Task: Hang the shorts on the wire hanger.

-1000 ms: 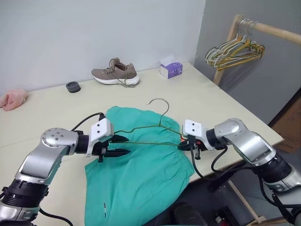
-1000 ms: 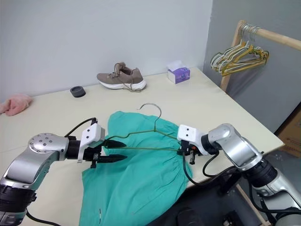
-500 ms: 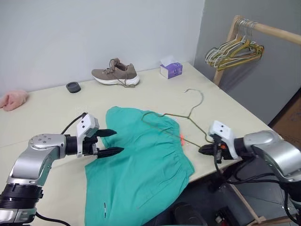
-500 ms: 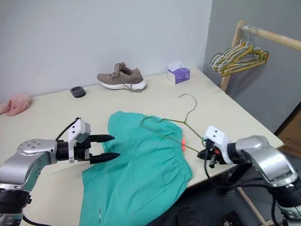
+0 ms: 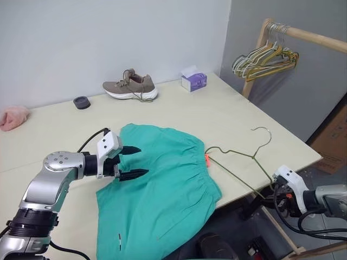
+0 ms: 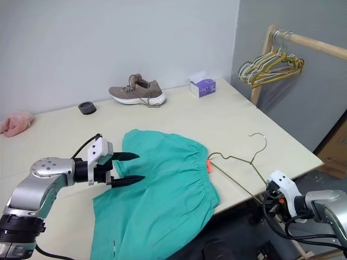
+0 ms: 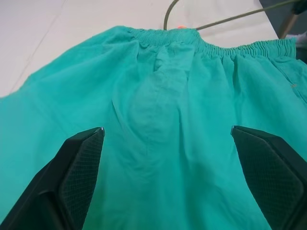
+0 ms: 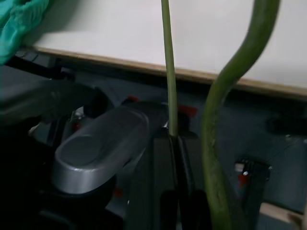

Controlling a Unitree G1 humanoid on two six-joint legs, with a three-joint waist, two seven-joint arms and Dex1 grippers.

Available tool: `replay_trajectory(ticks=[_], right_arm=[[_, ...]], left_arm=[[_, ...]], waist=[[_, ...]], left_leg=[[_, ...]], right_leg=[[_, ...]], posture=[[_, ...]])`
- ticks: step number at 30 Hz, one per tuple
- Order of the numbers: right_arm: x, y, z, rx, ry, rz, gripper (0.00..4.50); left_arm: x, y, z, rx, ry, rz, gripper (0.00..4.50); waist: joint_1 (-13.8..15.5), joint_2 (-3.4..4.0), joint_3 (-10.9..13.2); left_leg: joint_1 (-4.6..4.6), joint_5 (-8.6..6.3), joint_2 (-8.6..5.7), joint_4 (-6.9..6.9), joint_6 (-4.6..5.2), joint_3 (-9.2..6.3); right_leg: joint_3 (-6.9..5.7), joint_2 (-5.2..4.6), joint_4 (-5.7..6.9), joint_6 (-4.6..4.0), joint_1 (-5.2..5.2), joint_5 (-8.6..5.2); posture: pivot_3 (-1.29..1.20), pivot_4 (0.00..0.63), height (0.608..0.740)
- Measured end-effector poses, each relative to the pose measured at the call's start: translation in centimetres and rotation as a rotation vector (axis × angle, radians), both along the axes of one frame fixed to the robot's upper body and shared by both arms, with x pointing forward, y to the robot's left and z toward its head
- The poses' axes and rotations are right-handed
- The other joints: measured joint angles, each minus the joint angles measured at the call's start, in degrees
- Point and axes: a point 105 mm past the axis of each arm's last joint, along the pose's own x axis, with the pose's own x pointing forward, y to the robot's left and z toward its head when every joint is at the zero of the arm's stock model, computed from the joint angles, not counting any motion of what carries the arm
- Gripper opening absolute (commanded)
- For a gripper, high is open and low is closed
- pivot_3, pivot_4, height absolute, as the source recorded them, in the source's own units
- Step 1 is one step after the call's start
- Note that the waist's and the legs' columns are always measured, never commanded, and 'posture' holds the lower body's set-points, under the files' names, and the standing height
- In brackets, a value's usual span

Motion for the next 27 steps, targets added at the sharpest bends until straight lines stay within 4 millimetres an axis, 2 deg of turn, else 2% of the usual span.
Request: replay_trajectory(ticks=[9, 13, 16, 23, 27], right_arm=[[0.2, 2.6, 2.2, 0.001, -0.091, 0.232, 0.0], [-0.2, 3.7, 1.7, -0.037, -0.114, 0.354, 0.0], [0.2, 4.6, 1.4, -0.032, -0.133, 0.369, 0.0], [1.8, 3.3, 0.3, -0.042, -0.082, 0.232, 0.0], [2.6, 2.1, 0.3, -0.04, -0.047, 0.153, 0.0]], left_arm=[[0.0, -0.4, 0.3, 0.007, -0.024, -0.003, 4.48], [0.1, -0.2, 0.2, 0.014, -0.029, 0.014, 4.48], [0.2, -0.2, 0.2, 0.018, -0.038, 0.025, 4.48], [0.0, 0.0, -0.3, 0.033, -0.041, 0.031, 4.48], [0.1, 0.1, -0.3, 0.035, -0.048, 0.032, 4.48]], waist=[[0.4, -0.05, 0.0], [0.5, -0.07, 0.0], [0.4, -0.07, 0.0], [0.6, -0.08, 0.0], [0.7, -0.08, 0.0]], left_leg=[[-0.02, 0.0, 0.0, 0.03, 0.0, -0.09], [-0.05, 0.0, 0.0, 0.0, 0.0, -0.11], [-0.05, 0.0, 0.0, 0.02, 0.0, -0.08], [-0.05, 0.0, -0.02, 0.02, 0.0, -0.1], [-0.04, 0.0, -0.01, 0.02, 0.0, -0.13]], right_leg=[[-0.04, 0.0, -0.08, 0.04, 0.05, 0.01], [-0.04, 0.0, -0.12, 0.04, 0.03, 0.01], [-0.01, 0.0, -0.12, 0.05, 0.03, 0.02], [-0.01, 0.0, -0.11, 0.05, 0.03, 0.02], [-0.03, 0.0, -0.1, 0.04, 0.03, 0.02]], posture=[[-0.36, 0.0, 0.74], [-0.36, 0.0, 0.74], [-0.35, 0.0, 0.74], [-0.35, 0.0, 0.74], [-0.35, 0.0, 0.74]])
